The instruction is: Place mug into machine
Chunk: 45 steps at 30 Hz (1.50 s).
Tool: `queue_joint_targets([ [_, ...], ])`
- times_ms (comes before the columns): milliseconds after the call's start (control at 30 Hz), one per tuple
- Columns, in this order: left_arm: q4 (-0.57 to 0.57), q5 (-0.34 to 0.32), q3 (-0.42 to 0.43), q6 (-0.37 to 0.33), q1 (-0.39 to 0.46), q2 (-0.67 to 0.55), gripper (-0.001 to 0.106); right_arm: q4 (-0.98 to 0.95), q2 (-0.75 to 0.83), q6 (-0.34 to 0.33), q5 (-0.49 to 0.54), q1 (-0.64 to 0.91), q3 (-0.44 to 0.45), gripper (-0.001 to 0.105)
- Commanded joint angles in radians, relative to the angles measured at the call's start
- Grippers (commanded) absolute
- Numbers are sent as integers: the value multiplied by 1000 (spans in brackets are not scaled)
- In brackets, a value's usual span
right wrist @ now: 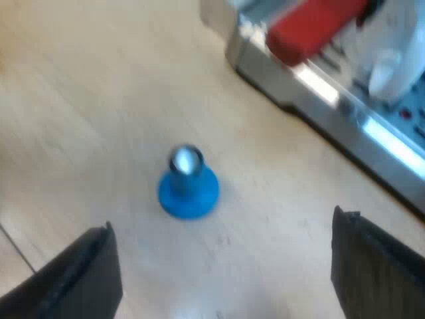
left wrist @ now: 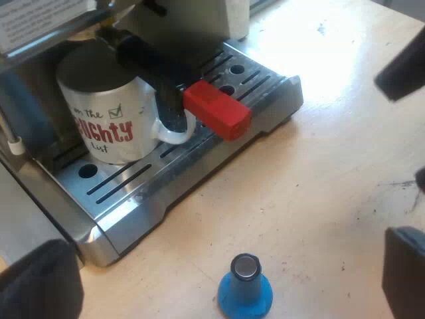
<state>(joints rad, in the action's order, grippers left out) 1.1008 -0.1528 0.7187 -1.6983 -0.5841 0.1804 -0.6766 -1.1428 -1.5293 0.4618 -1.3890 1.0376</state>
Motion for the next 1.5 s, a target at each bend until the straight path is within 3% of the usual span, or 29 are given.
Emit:
queue_joint_targets([
  [33,-5,-2,7,-13,-5,-5,93,-9,9,19,33,0,-17,69],
  [200,-5,-2,7,-13,-5,-5,93,-9,13,94,133,0,-34,69],
  [333,-5,-2,7,-13,-5,-5,93,-5,37,98,146,14,-34,69],
  [500,-7,-2,7,-13,-5,-5,93,-5,106,71,50,130,-34,69],
  [533,-21,-6,7,-13,-5,-5,93,-5,132,24,22,192,-34,69],
  [667,-153,23,10,-30,-5,3,93,-2,205,-34,-77,351,-34,69],
  [800,-304,144,12,-145,-5,38,93,-2,283,-55,-176,538,-34,69],
  [900,-343,205,12,-153,-5,88,93,-2,326,-85,-237,663,-34,69],
  [1033,-348,212,12,-162,25,158,93,-6,376,-99,-385,901,-34,69],
  [1067,-348,205,12,-167,52,178,93,-12,387,-99,-452,983,-34,69],
  [1200,-369,137,12,-167,184,240,93,-26,401,-120,-533,1113,-34,69],
  [1233,-380,90,12,-167,242,256,93,-28,401,-126,-538,1134,-34,69],
  [1267,-389,35,12,-167,304,270,93,-63,417,-159,-589,1264,-34,69],
  [1367,-386,-103,12,-165,440,289,93,-95,432,-206,-619,1373,-37,69],
  [1433,-361,-165,12,-154,532,289,93,-105,451,-232,-625,1420,-48,69],
  [1500,-338,-176,12,-152,591,282,93,-109,479,-252,-611,1447,-64,69],
])
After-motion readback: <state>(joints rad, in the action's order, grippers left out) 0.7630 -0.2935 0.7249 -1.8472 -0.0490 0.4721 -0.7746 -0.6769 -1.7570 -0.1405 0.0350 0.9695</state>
